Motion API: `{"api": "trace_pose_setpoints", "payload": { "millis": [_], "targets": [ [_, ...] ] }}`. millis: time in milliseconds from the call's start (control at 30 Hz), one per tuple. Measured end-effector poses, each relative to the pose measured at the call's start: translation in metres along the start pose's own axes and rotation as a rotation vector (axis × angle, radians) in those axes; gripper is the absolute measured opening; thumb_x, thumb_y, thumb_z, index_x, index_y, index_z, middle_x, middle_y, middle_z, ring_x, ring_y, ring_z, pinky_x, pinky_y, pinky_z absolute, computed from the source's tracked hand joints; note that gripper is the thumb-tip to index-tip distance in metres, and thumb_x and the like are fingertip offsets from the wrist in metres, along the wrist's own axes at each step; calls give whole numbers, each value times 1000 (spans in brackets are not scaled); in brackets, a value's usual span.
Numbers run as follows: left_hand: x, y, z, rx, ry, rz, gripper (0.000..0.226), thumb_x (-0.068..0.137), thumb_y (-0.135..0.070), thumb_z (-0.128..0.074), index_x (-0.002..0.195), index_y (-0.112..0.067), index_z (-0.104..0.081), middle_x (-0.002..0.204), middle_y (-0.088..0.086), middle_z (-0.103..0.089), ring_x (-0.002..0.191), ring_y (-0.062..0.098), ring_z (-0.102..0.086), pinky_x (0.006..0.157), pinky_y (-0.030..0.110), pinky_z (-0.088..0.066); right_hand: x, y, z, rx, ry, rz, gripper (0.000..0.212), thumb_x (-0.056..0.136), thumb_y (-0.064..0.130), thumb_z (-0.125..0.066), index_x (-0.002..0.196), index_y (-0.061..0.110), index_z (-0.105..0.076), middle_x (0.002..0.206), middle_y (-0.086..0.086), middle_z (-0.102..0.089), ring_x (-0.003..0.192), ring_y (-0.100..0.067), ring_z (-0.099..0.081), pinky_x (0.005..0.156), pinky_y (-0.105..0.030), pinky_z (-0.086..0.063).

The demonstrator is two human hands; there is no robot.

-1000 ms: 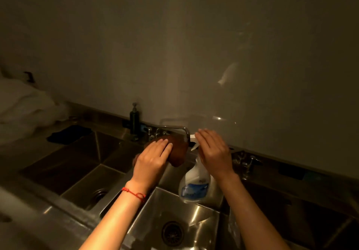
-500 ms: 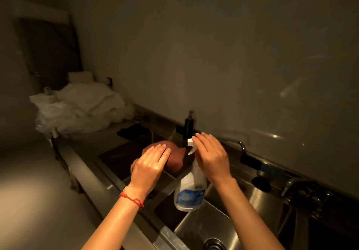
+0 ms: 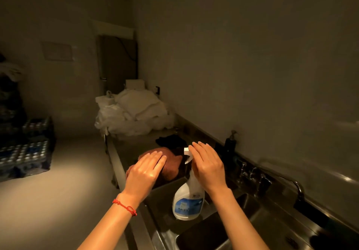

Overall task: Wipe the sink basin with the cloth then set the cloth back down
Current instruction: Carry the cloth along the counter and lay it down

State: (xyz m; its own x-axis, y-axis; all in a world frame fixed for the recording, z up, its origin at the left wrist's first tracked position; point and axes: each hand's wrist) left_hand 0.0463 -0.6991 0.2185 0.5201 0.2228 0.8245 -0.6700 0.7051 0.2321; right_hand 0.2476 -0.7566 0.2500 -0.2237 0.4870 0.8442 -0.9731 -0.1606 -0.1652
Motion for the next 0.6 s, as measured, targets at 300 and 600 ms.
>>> {"api": "trace_pose_setpoints", "payload": {
  "millis": [300,600],
  "targets": [
    [-6,50,-6,119,0,45,36,67,9,-55,93,-3,-78,94,16,-77,82,28,-76,72,40,-61,33,19,-57,61,15,44,45,63,-1,-79,106,3,-68,106,-14,-71,102,-26,-66,92,-38,-49],
    [-12,132,-44,75,13,34,38,59,10,-67,93,-3,-78,94,16,-76,85,28,-75,74,40,-61,78,50,-126,26,-3,27,41,63,-1,-79,103,2,-70,103,-14,-72,98,-27,-68,87,-39,-53]
  ]
}}
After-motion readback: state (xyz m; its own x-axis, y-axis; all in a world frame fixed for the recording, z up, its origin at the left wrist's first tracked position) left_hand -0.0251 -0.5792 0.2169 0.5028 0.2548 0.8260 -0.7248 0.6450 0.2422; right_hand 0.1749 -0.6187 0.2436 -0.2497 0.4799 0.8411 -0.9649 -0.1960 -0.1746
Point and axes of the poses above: each hand's wrist, its own x-axis towards the middle knuckle, its own z-axis out of the back of the hand, y = z × x
